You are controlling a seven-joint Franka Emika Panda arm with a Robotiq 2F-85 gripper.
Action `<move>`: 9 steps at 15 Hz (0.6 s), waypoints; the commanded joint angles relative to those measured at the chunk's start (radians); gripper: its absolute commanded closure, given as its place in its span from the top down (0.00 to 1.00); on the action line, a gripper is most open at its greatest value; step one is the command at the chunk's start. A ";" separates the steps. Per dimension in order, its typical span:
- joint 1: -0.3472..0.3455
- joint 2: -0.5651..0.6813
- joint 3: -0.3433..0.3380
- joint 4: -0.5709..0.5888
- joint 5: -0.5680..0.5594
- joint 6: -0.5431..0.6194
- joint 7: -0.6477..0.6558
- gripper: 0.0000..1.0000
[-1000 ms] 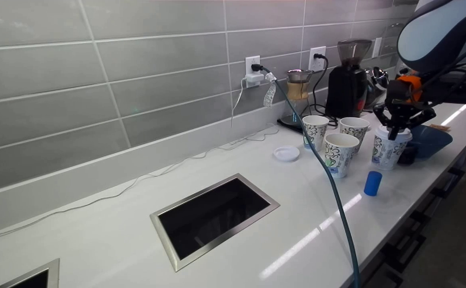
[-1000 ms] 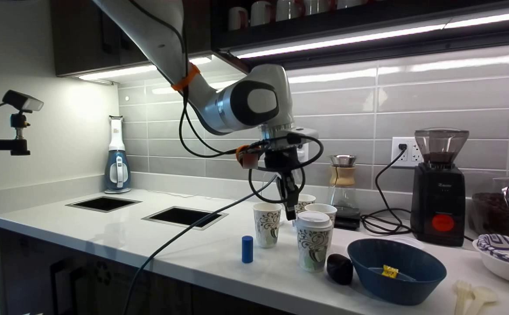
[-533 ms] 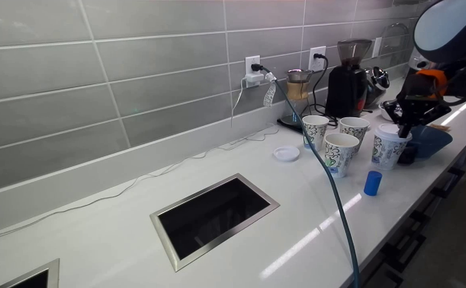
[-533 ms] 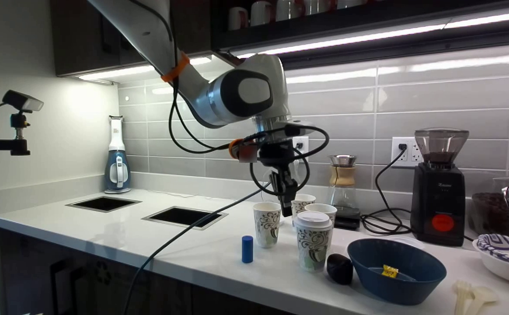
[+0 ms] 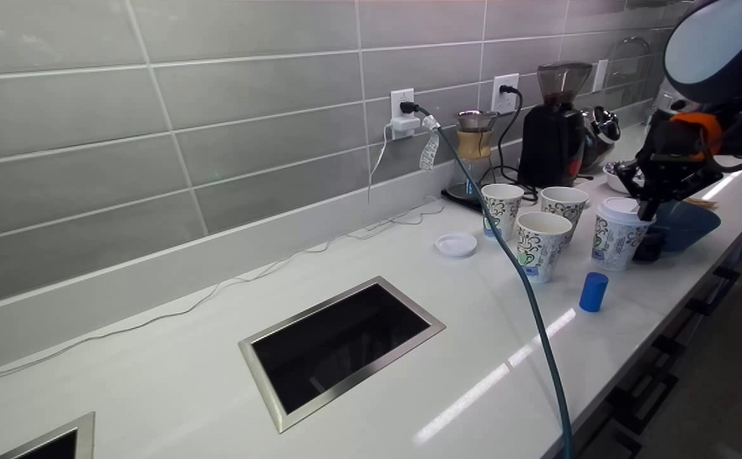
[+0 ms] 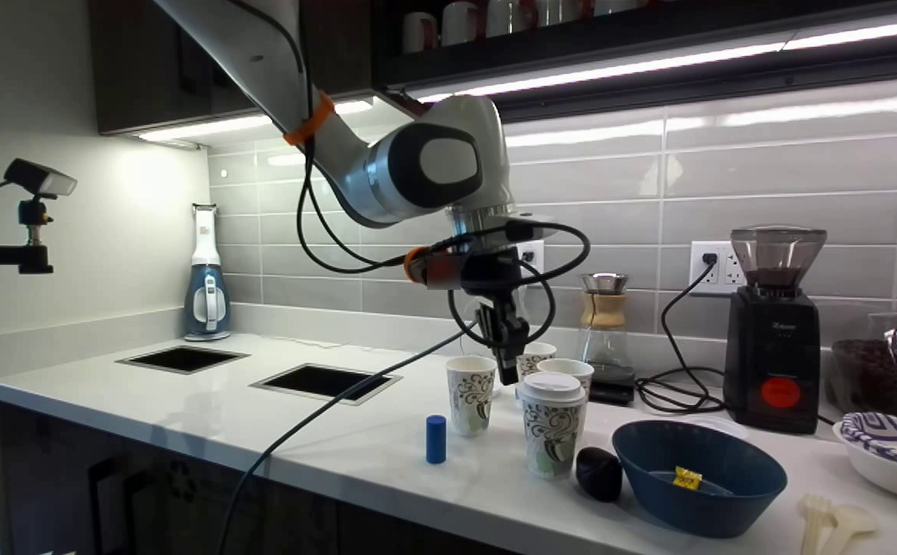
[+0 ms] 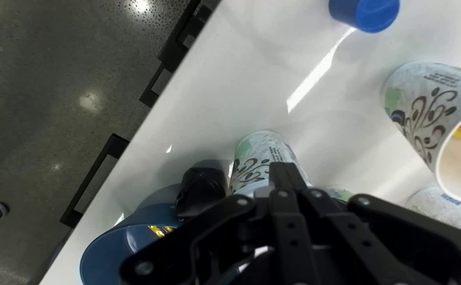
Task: Tighten the lid on the coffee cup
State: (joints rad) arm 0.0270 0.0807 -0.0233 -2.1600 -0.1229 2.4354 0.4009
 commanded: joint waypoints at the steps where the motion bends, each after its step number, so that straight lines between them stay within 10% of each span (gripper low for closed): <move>1: -0.019 0.024 -0.011 0.006 -0.008 0.055 -0.088 0.00; 9: -0.045 0.065 -0.016 0.014 0.038 0.118 -0.263 0.00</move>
State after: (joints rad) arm -0.0071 0.1275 -0.0429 -2.1580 -0.1191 2.5302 0.2078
